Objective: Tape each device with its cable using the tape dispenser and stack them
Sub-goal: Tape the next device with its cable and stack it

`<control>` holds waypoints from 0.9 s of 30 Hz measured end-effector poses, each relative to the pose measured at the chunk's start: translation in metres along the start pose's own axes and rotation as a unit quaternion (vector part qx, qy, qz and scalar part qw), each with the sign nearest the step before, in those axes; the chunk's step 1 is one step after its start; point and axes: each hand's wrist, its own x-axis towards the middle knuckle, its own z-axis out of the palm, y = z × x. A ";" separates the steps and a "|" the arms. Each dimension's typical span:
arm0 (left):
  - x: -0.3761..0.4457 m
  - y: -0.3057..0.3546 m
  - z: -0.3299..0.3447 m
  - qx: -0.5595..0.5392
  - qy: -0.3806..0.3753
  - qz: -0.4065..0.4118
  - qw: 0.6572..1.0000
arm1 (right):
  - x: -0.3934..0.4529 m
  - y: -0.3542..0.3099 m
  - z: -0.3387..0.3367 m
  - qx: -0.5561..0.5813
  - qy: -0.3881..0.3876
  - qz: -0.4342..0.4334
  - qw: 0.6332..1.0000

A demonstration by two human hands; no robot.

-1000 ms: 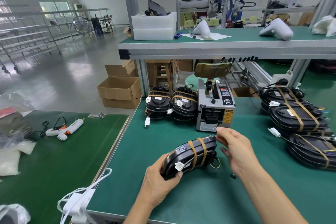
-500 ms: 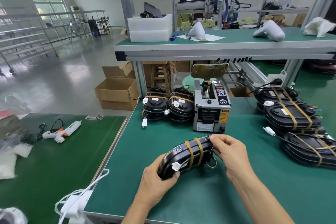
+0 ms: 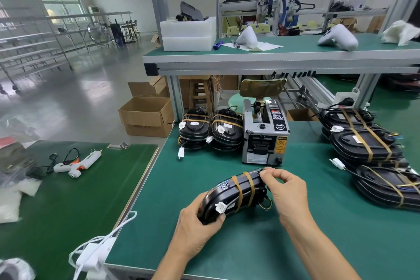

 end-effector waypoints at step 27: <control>0.000 0.000 0.000 -0.010 -0.006 -0.001 1.000 | -0.004 -0.011 0.008 -0.125 0.041 -0.003 0.991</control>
